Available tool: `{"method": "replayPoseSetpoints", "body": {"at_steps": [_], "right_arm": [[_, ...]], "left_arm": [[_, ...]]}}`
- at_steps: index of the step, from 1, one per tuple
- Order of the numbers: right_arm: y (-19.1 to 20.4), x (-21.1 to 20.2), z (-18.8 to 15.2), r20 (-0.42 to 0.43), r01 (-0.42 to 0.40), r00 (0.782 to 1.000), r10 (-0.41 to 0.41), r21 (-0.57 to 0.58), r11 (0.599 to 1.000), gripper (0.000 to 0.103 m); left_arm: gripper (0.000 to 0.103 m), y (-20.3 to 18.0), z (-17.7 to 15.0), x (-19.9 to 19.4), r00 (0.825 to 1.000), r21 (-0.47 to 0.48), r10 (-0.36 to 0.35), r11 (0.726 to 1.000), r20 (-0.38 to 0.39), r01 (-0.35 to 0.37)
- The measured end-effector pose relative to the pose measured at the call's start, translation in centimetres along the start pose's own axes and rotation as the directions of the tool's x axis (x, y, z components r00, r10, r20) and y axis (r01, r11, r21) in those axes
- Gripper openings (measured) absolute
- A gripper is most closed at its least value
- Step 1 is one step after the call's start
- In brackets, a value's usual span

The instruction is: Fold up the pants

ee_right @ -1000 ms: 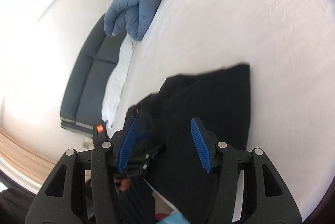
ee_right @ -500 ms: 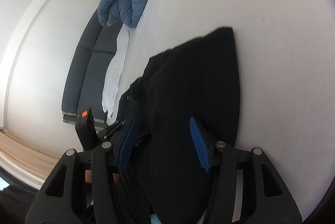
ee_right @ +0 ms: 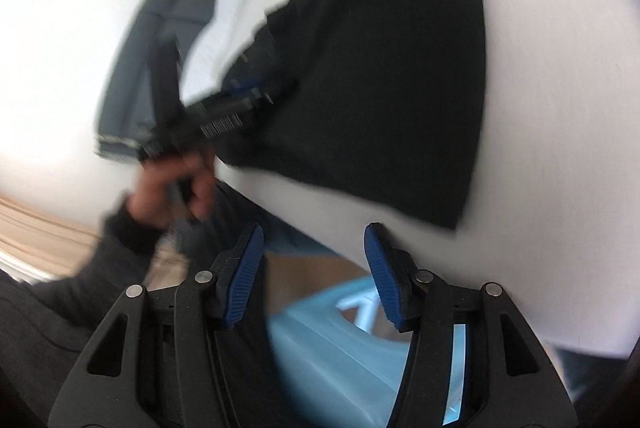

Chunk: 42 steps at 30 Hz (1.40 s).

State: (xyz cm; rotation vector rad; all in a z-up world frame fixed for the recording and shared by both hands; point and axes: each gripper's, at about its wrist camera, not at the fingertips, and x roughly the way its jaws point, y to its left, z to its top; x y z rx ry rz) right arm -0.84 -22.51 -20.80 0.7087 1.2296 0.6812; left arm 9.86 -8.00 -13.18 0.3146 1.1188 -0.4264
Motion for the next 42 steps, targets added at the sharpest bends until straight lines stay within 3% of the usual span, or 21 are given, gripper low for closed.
{"method": "replayPoseSetpoints", "body": {"at_steps": [4,9,13,16,18,21,25,29,31,32,36,39,40,42], "right_arm": [[2.2,-2.3,1.4,0.123,-0.101,0.987,0.102,-0.009,0.995,0.052],[4.4,-1.7,7.9,0.193,-0.09,0.976,0.098,-0.047,0.995,0.052],[4.4,1.0,12.6,0.173,0.035,0.984,-0.035,0.005,0.999,0.052],[3.7,4.3,14.8,0.082,0.094,0.992,-0.097,0.041,0.995,0.052],[2.0,6.4,15.3,0.03,0.188,0.981,-0.191,0.085,0.979,0.051],[1.4,6.4,15.3,0.089,0.154,0.982,-0.167,0.134,0.979,0.051],[2.8,7.2,15.5,0.088,0.243,0.963,-0.253,0.111,0.964,0.052],[3.9,7.3,16.1,0.068,0.298,0.95,-0.306,0.109,0.948,0.052],[4.8,7.1,16.7,0.077,0.246,0.964,-0.256,0.119,0.962,0.054],[5.2,7.4,17.0,0.084,0.205,0.973,-0.215,0.115,0.972,0.054],[8.0,10.1,18.6,0.054,0.089,0.994,-0.094,0.077,0.993,0.054],[9.3,13.2,20.0,0.006,0.037,0.999,-0.037,0.046,0.998,0.054],[9.4,14.2,20.4,-0.005,0.02,1.0,-0.02,0.048,0.999,0.054],[9.0,15.9,21.0,-0.017,-0.009,1.0,0.01,0.094,0.996,0.054]], "left_arm": [[0.073,0.2,-0.2,-0.1,1.0,-0.01,-0.004,1.0,0.013,0.004],[0.073,0.7,-0.4,-0.2,1.0,-0.023,-0.013,1.0,0.024,0.013],[0.073,1.0,-0.8,-0.3,0.999,-0.044,-0.013,0.999,0.038,0.015],[0.073,1.3,-1.3,-0.5,0.998,-0.059,-0.02,0.998,0.055,0.023],[0.073,1.6,-1.6,-0.4,0.998,-0.067,-0.026,0.997,0.06,0.03],[0.073,2.0,-1.9,-0.7,0.996,-0.087,-0.041,0.995,0.08,0.047],[0.073,4.0,-2.8,-2.0,0.986,-0.195,-0.098,0.973,0.137,0.124],[0.075,8.2,-5.5,-5.6,0.955,-0.391,-0.128,0.892,0.267,0.229],[0.079,10.7,-7.7,-7.2,0.94,-0.487,-0.113,0.831,0.323,0.268],[0.079,12.2,-9.1,-8.1,0.931,-0.542,-0.099,0.789,0.352,0.289],[0.079,16.8,-13.0,-9.7,0.912,-0.664,-0.076,0.661,0.403,0.349],[0.08,19.2,-15.5,-10.5,0.905,-0.734,-0.054,0.565,0.423,0.377],[0.08,20.2,-16.5,-10.6,0.903,-0.761,-0.052,0.518,0.427,0.39],[0.08,21.5,-18.0,-10.7,0.902,-0.799,-0.033,0.451,0.431,0.398]]}}
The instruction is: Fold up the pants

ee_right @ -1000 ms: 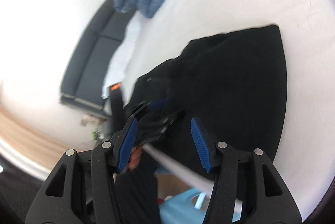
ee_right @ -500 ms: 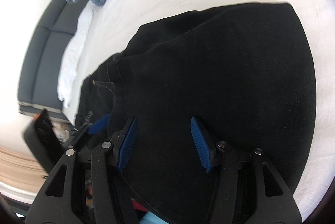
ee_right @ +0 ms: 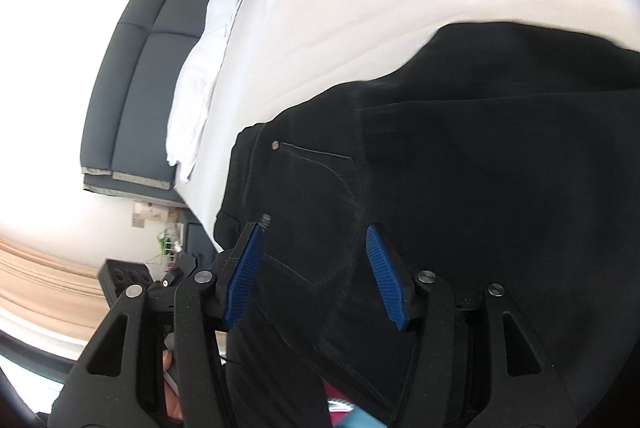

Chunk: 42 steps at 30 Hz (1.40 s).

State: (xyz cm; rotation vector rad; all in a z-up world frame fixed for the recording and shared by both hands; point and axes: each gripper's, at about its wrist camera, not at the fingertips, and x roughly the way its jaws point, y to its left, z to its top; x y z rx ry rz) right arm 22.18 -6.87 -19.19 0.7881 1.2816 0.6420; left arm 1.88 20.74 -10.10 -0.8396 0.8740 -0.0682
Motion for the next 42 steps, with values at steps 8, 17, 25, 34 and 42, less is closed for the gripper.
{"method": "replayPoseSetpoints", "body": {"at_steps": [8,17,25,34,42], "right_arm": [[-0.3,2.7,1.6,-0.028,0.04,0.999,-0.038,0.06,0.997,0.051],[5.1,5.9,4.0,-0.107,-0.01,0.994,0.007,-0.019,1.0,0.052],[3.1,10.3,6.4,-0.11,0.099,0.99,-0.091,0.069,0.993,0.044],[1.2,9.6,5.4,-0.039,0.072,0.997,-0.067,0.152,0.986,0.007],[1.3,7.6,4.8,-0.006,-0.001,1.0,0.002,0.162,0.987,0.013]], "left_arm": [[0.081,4.5,1.3,-0.2,1.0,-0.205,0.009,0.979,0.012,-0.007],[0.083,6.6,1.5,2.1,1.0,-0.304,-0.007,0.953,-0.014,0.002],[0.085,7.1,1.9,2.5,0.999,-0.325,-0.029,0.945,-0.013,0.024],[0.099,7.0,2.1,2.9,1.0,-0.297,0.001,0.955,-0.007,-0.003],[0.1,7.3,2.9,3.7,0.998,-0.307,-0.052,0.95,0.021,0.056]]}}
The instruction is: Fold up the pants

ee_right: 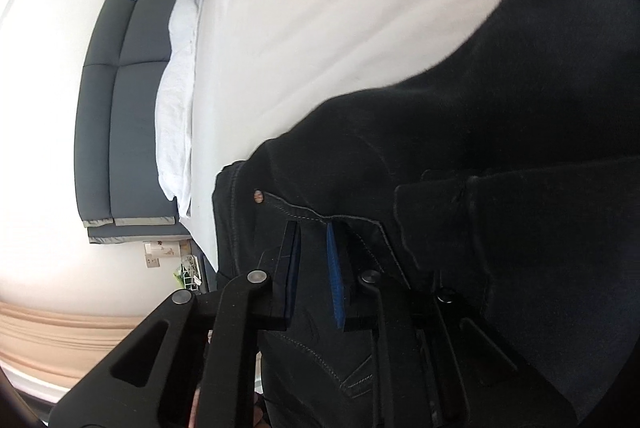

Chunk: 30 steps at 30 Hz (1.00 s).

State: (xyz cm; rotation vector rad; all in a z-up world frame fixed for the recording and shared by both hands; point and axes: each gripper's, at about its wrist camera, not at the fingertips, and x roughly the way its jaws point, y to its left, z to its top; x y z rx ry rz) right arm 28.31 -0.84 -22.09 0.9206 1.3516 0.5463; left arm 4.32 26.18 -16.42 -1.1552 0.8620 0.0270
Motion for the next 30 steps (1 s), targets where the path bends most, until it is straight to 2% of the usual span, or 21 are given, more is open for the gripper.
{"method": "replayPoseSetpoints", "body": {"at_steps": [2,3,4,6,7,12,16,19,21,25,26,28,30], "right_arm": [[-1.2,-1.5,0.2,-0.006,0.01,1.0,-0.009,0.016,1.0,0.013],[-1.7,-1.5,0.2,-0.01,0.018,1.0,-0.017,0.027,0.999,0.013],[-2.5,-2.3,0.2,-0.011,0.003,1.0,-0.003,0.04,0.999,0.013],[-3.3,-2.6,0.1,0.005,-0.034,0.999,0.034,0.062,0.997,0.013],[-3.3,-2.5,0.1,0.008,-0.034,0.999,0.033,0.058,0.998,0.013],[-2.0,-2.3,0.2,-0.022,0.028,0.999,-0.029,-0.017,0.999,0.013],[-0.5,-2.4,0.0,-0.045,0.039,0.998,-0.042,-0.073,0.997,0.013],[0.5,-2.7,-0.1,-0.054,0.026,0.998,-0.032,-0.102,0.994,0.013],[0.9,-2.6,0.0,-0.057,0.01,0.998,-0.016,-0.107,0.994,0.013],[0.4,-2.8,0.3,-0.053,0.015,0.998,-0.02,-0.084,0.996,0.013],[0.1,-2.9,0.4,-0.05,0.034,0.998,-0.038,-0.081,0.996,0.013],[-0.7,-2.5,0.4,-0.046,0.132,0.99,-0.135,-0.074,0.989,0.013],[-1.9,-2.2,0.5,-0.043,0.098,0.994,-0.1,-0.038,0.994,0.011]], "left_arm": [[0.091,0.1,0.1,-0.1,1.0,0.003,-0.01,1.0,-0.002,0.01],[0.081,0.4,0.2,-0.2,1.0,-0.009,-0.025,1.0,-0.003,0.025],[0.062,0.6,0.3,-0.2,0.999,-0.024,-0.039,0.999,-0.007,0.039],[0.043,1.1,0.6,0.0,0.999,-0.047,-0.035,0.998,-0.027,0.034],[0.038,1.3,0.6,-0.1,0.999,-0.053,-0.037,0.998,-0.03,0.036],[0.029,1.5,0.5,-0.6,0.998,-0.075,-0.062,0.995,-0.026,0.06],[0.021,1.5,0.4,-1.1,0.996,-0.102,-0.092,0.991,-0.01,0.091],[0.019,0.7,0.3,-1.4,0.997,-0.064,-0.082,0.995,0.004,0.082],[0.019,-0.1,0.1,-1.6,0.998,-0.027,-0.069,0.997,0.012,0.069],[0.018,-0.3,0.1,-1.7,0.998,-0.02,-0.067,0.997,0.019,0.068],[0.018,-0.3,0.0,-1.7,0.997,-0.021,-0.069,0.997,0.02,0.069],[0.018,-0.4,0.0,-1.7,0.997,-0.016,-0.069,0.997,0.022,0.069],[0.018,-0.8,0.0,-1.7,0.997,-0.005,-0.066,0.998,0.026,0.066]]}}
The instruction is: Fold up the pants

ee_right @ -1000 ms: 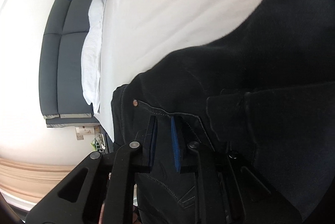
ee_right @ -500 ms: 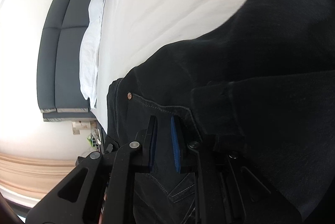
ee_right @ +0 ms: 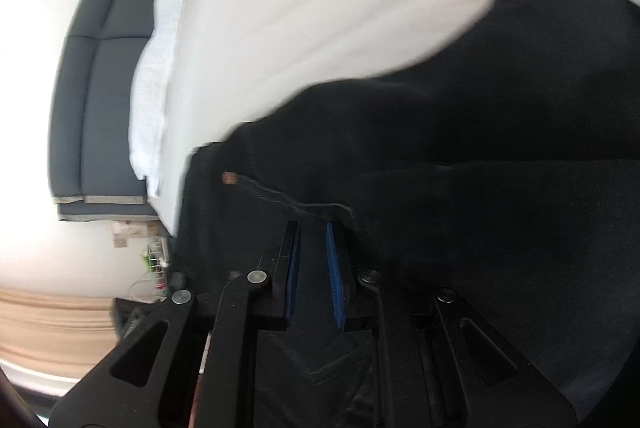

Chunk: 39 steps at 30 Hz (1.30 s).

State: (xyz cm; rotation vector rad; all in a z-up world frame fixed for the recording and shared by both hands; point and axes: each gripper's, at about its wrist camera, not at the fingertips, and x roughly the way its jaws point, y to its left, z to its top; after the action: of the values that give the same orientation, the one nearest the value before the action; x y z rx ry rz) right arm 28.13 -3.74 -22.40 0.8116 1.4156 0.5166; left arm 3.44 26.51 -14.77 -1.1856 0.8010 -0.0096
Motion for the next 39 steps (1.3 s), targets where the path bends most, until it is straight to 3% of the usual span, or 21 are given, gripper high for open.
{"method": "replayPoseSetpoints", "body": {"at_steps": [1,4,6,11,13,14,15,18,21,24,27,29,30,34,39], "right_arm": [[-0.4,0.0,0.0,0.008,-0.01,1.0,0.01,0.009,1.0,0.007],[-0.8,-0.3,-0.2,0.029,-0.029,0.999,0.029,0.002,1.0,0.007],[-0.3,-0.9,-0.4,0.028,-0.046,0.999,0.046,-0.004,0.999,0.012],[0.3,-4.3,-1.7,0.054,-0.051,0.997,0.053,-0.035,0.998,0.013],[0.1,-5.1,-2.4,0.029,0.013,1.0,-0.012,-0.057,0.998,0.013],[-0.4,-4.9,-2.7,0.011,0.091,0.996,-0.09,-0.068,0.994,0.013],[-1.3,-4.6,-2.9,0.007,0.105,0.995,-0.104,-0.066,0.992,0.013],[-3.5,-4.3,-3.1,0.052,0.033,0.998,-0.031,-0.044,0.999,0.0],[-3.9,-4.3,-3.7,0.103,0.013,0.995,-0.004,-0.088,0.996,0.0],[-3.6,-5.2,-3.9,0.096,-0.007,0.995,0.014,-0.077,0.997,0.0],[-2.4,-7.7,-4.4,0.159,-0.014,0.987,0.03,-0.102,0.995,0.019],[-1.9,-9.8,-4.5,0.183,-0.069,0.979,0.088,-0.106,0.992,0.083],[-1.9,-11.0,-4.5,0.202,-0.096,0.973,0.11,-0.08,0.992,0.093],[-1.7,-14.8,-4.0,0.188,-0.196,0.96,0.207,-0.072,0.978,0.094],[1.3,-18.7,-5.0,0.133,-0.185,0.968,0.214,-0.202,0.962,0.094]], "left_arm": [[0.018,-0.1,0.0,0.0,1.0,0.004,0.0,1.0,0.002,0.0],[0.018,-1.1,-0.1,0.0,1.0,0.036,0.008,0.999,0.01,-0.008],[0.018,-2.0,-0.1,-0.1,1.0,0.065,0.01,0.998,0.014,-0.011],[0.018,-5.1,-0.5,-0.6,1.0,0.163,0.006,0.987,0.029,-0.011],[0.018,-6.5,-0.9,-0.6,0.999,0.21,0.009,0.978,0.034,-0.016],[0.018,-7.2,-1.2,-0.5,0.999,0.228,0.005,0.974,0.033,-0.012],[0.018,-7.9,-1.5,-0.4,0.999,0.243,0.001,0.97,0.032,-0.009],[0.018,-10.0,-2.5,-0.3,1.0,0.305,-0.004,0.952,0.029,-0.005],[0.018,-12.2,-3.6,-0.1,1.0,0.373,-0.006,0.928,0.024,-0.003],[0.018,-13.9,-4.6,0.0,1.0,0.415,-0.016,0.91,0.01,0.01],[0.018,-15.3,-5.8,0.1,1.0,0.462,-0.026,0.887,-0.009,0.027],[0.018,-16.3,-7.0,0.4,0.999,0.502,-0.026,0.864,-0.025,0.036],[0.018,-16.9,-7.7,0.7,0.999,0.526,-0.023,0.85,-0.034,0.038],[0.018,-19.2,-10.9,2.0,0.996,0.611,-0.018,0.789,-0.082,0.065],[0.018,-20.6,-15.2,3.5,0.99,0.696,0.007,0.712,-0.14,0.093]]}}
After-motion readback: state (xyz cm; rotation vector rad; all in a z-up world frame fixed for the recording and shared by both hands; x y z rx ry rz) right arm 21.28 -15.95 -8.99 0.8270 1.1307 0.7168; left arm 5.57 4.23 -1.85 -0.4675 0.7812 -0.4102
